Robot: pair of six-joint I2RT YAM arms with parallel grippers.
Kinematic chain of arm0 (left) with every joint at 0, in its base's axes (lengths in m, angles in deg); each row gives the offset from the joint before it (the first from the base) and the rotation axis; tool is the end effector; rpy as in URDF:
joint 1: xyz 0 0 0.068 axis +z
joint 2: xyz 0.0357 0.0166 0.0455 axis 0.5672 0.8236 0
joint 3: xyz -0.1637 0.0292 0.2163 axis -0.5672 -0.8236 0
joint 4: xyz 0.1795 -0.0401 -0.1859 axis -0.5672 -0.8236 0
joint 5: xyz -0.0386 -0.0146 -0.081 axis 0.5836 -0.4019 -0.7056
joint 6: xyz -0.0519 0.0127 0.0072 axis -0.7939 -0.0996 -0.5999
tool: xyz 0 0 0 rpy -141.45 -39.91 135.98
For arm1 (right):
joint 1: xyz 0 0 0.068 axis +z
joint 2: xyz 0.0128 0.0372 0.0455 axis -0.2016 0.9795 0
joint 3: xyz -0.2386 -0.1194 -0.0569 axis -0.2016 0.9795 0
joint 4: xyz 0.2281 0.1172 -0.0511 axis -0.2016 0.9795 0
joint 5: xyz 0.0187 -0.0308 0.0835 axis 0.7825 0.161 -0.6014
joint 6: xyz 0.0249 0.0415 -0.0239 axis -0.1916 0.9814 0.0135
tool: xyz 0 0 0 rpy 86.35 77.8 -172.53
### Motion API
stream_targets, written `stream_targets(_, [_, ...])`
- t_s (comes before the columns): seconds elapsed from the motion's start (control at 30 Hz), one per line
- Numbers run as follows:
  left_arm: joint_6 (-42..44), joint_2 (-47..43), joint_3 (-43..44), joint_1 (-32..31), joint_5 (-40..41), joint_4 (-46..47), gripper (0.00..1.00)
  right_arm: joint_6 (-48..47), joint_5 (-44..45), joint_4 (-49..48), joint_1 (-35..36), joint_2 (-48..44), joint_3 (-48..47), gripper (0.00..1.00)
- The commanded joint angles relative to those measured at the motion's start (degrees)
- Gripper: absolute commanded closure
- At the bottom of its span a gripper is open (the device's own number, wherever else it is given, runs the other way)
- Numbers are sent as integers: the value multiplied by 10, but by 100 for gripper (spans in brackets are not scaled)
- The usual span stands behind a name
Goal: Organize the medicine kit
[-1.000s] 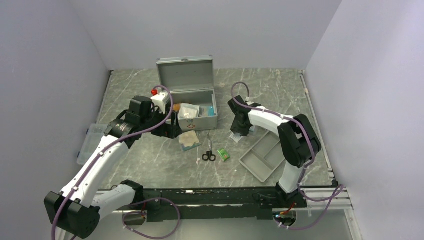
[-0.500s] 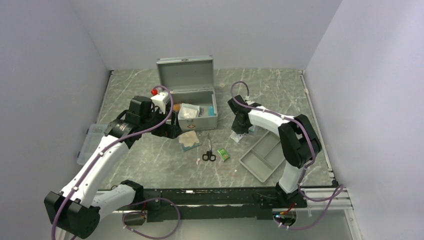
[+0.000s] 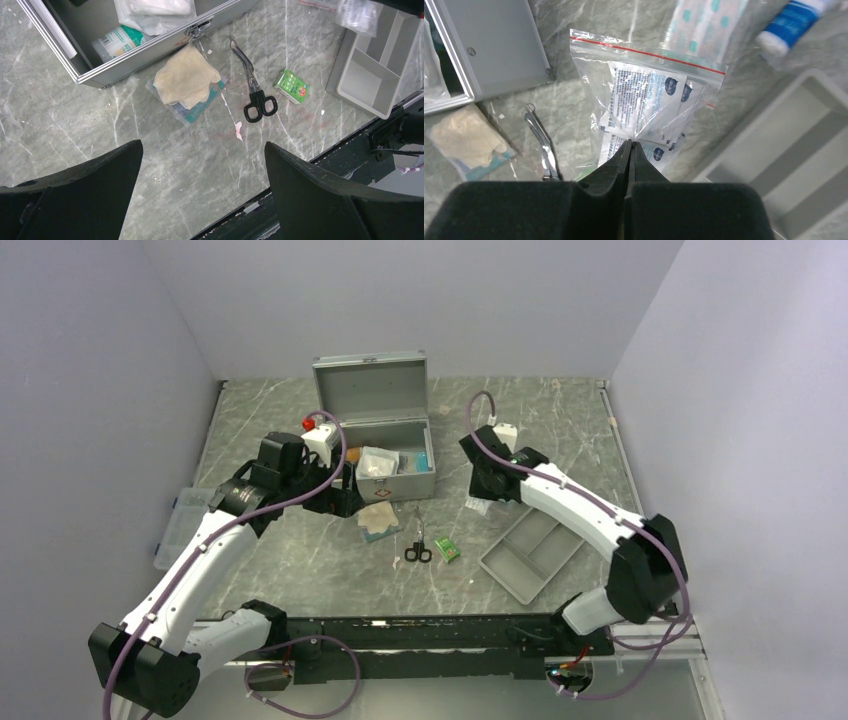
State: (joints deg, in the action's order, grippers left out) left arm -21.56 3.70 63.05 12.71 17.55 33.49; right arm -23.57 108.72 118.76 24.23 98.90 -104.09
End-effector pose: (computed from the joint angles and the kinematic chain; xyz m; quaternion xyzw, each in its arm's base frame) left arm 0.1919 -0.0866 0.3185 0.1214 0.8996 -0.2315 0.3498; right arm 0.2561 0.1702 0.2548 0.0914 0.9495 0.0277 0.2989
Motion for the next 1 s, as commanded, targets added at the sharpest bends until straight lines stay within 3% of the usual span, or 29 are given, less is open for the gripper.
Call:
stream_targets(0.0, [0,-6,0,-2,3,6,1,-14,50,61,2,-60,25,100])
stream_targets(0.3, [0,-9,-1,-2,-1,7,1,140,85,114,1,-126,103,100])
stream_targets(0.43, [-1,-10,-2,-2,-5,9,1,153,62,102,0,-140,123,100])
stream_targets(0.77, [-2,-18,-1,-2,-8,9,1,27,-18,97,2,-225,171,100])
stream_targets(0.97, [-2,-19,-1,-2,-14,10,1,-96,-35,70,2,-252,149,100])
